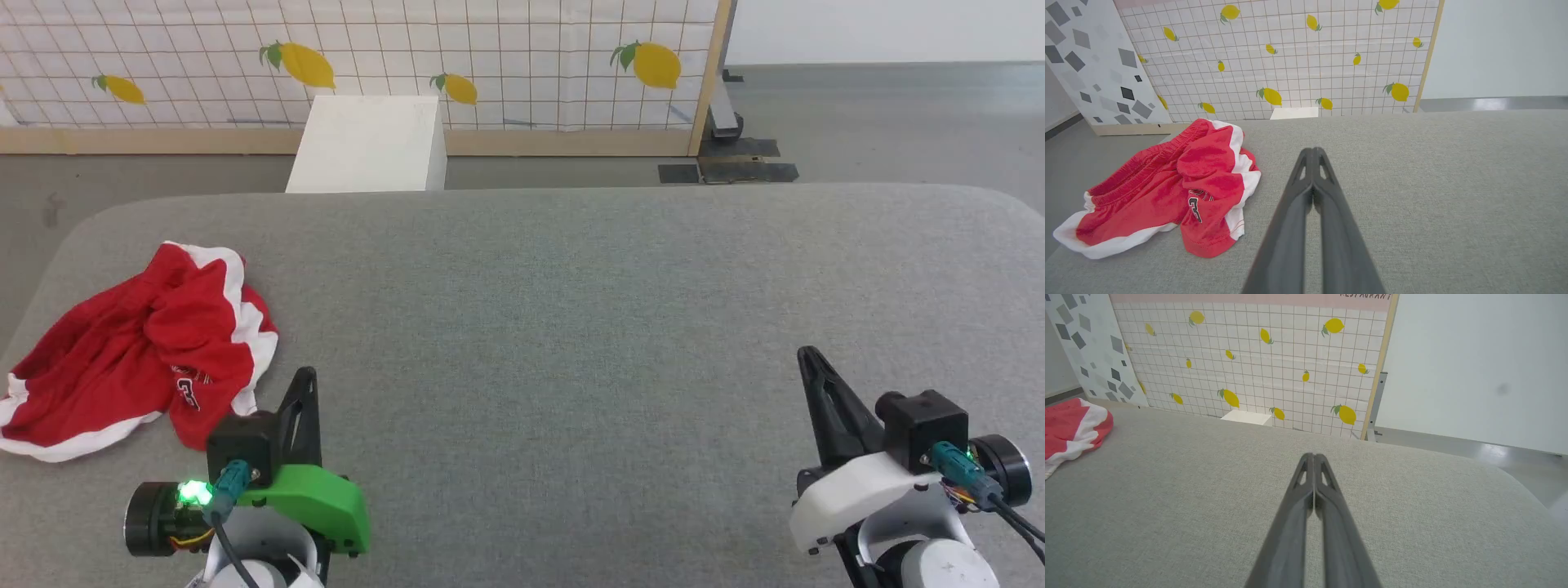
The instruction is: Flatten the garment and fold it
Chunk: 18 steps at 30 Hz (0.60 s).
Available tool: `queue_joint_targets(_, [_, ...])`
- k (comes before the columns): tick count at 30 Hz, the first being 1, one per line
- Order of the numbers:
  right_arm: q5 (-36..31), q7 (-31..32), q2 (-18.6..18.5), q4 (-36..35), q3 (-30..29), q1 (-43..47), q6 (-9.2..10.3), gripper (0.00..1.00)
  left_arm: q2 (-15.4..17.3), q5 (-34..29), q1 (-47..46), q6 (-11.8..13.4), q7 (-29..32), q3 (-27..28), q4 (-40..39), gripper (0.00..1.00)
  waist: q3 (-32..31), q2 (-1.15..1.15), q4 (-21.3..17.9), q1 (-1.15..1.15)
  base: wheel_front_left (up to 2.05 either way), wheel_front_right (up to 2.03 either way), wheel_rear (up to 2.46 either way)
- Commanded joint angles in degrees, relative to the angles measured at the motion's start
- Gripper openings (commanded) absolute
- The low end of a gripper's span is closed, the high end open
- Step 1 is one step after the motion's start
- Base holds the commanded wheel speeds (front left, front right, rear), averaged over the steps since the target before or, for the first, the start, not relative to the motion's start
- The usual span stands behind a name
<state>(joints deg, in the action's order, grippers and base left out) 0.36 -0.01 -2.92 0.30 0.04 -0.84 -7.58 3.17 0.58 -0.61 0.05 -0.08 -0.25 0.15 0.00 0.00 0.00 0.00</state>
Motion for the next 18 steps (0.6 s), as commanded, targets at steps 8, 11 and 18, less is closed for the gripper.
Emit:
queue_joint_targets(8, [-0.4, 0.0, 0.0, -0.3, 0.0, 0.8, 0.09, 0.0, -0.3, -0.6, 0.6, 0.0, 0.1, 0.2, -0.1, 0.0, 0.0, 0.0, 0.0, 0.0, 0.0, 0.0, 0.0])
queue_joint_targets(11, [-0.4, 0.0, 0.0, -0.3, 0.0, 0.8, 0.09, 0.0, -0.3, -0.6, 0.6, 0.0, 0.1, 0.2, -0.1, 0.0, 0.0, 0.0, 0.0, 0.0, 0.0, 0.0, 0.0])
queue_joint_targets(18, [-0.4, 0.0, 0.0, -0.3, 0.0, 0.8, 0.09, 0.0, -0.3, -0.6, 0.6, 0.0, 0.1, 0.2, -0.1, 0.0, 0.0, 0.0, 0.0, 0.0, 0.0, 0.0, 0.0])
